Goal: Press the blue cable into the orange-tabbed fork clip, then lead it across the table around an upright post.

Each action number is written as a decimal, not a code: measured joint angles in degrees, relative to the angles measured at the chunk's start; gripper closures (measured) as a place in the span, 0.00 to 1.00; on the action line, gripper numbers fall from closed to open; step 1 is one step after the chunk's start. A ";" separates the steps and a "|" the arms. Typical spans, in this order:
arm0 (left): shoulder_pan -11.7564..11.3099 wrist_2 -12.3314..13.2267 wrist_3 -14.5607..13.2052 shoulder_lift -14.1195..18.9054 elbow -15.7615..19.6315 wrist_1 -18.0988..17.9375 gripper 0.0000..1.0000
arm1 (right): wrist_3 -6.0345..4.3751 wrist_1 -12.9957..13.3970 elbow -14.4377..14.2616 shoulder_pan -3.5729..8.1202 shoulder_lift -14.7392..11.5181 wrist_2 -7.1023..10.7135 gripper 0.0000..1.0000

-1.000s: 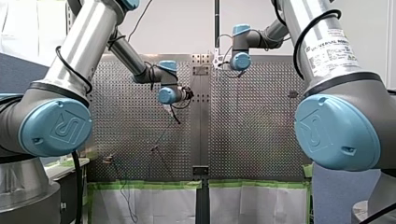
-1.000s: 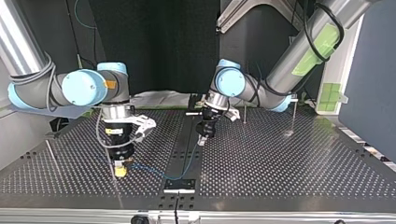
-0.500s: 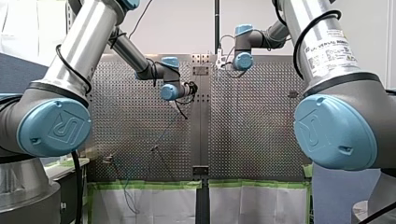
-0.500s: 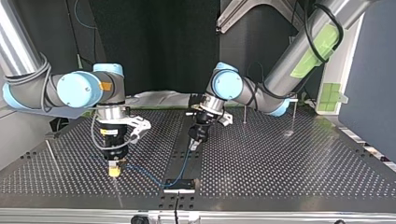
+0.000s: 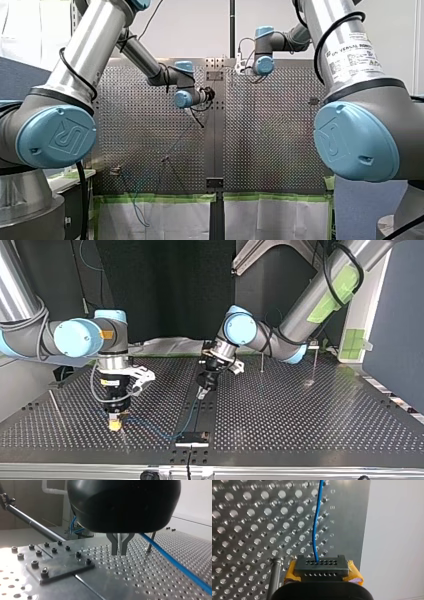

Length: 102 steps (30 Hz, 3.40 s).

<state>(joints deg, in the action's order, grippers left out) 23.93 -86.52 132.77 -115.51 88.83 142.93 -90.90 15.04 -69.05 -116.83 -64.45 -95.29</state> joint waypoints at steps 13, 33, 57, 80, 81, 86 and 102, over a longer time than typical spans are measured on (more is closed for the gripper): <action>1.43 0.34 1.85 -0.01 -3.39 0.16 1.00 | -0.24 -0.02 0.01 1.15 -0.21 -0.01 0.98; 1.09 0.35 1.97 -0.06 -3.69 0.16 1.00 | -1.02 -1.12 -0.02 3.65 -1.90 -0.64 0.98; -0.10 -0.23 1.35 -0.04 -3.70 -0.01 1.00 | -0.50 -1.49 -3.61 6.62 -1.53 -2.42 0.98; -0.16 -1.26 0.56 -0.09 -3.70 -0.15 1.00 | 0.31 -1.45 -5.25 5.48 2.32 -2.71 0.98; -0.17 -1.26 0.56 -0.09 -3.70 -0.16 1.00 | 0.34 -1.47 -5.25 5.40 2.60 -2.71 0.98; -0.22 -1.17 0.56 -0.39 -3.68 -0.16 1.00 | 0.57 -1.58 -5.33 5.05 3.98 -2.75 0.98; -0.16 -1.29 0.04 -2.28 -3.68 -0.19 1.00 | 0.88 -1.37 -5.27 4.53 5.59 -2.83 0.98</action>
<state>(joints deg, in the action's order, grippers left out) 23.77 -87.81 132.81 -117.79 85.14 142.75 -90.02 13.67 -74.32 -112.31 -58.86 -98.12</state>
